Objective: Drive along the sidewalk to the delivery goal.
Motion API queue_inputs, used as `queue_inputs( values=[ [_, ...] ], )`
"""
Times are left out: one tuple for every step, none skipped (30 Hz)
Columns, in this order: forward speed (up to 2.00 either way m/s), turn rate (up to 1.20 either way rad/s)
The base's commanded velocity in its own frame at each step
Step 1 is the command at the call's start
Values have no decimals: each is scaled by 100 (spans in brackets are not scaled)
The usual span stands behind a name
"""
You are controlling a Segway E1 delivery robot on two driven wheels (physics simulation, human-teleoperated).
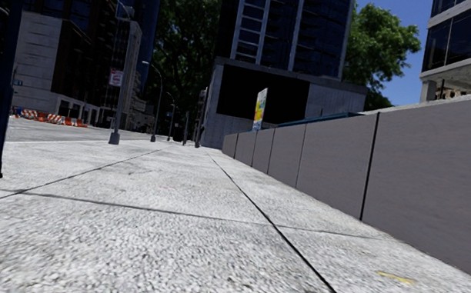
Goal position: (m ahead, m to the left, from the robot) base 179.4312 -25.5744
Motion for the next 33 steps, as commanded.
queue_inputs(
  values=[
    [192, 0],
    [192, 0],
    [192, 0],
    [192, 0],
    [192, 0],
    [192, 0],
    [192, 0],
    [192, 0],
    [192, 0],
    [192, 0],
    [192, 0],
    [192, 0],
    [192, 0],
    [192, 0],
    [192, 0],
    [192, 0],
    [192, 0],
    [192, 0],
    [192, 0],
    [192, 0],
    [192, 0],
    [192, 0],
    [192, 0],
    [192, 0],
    [192, 0],
    [192, 3],
    [192, 21],
    [192, 21],
    [192, 33],
    [192, 36],
    [192, 36],
    [192, 37],
    [192, 37]
  ],
)
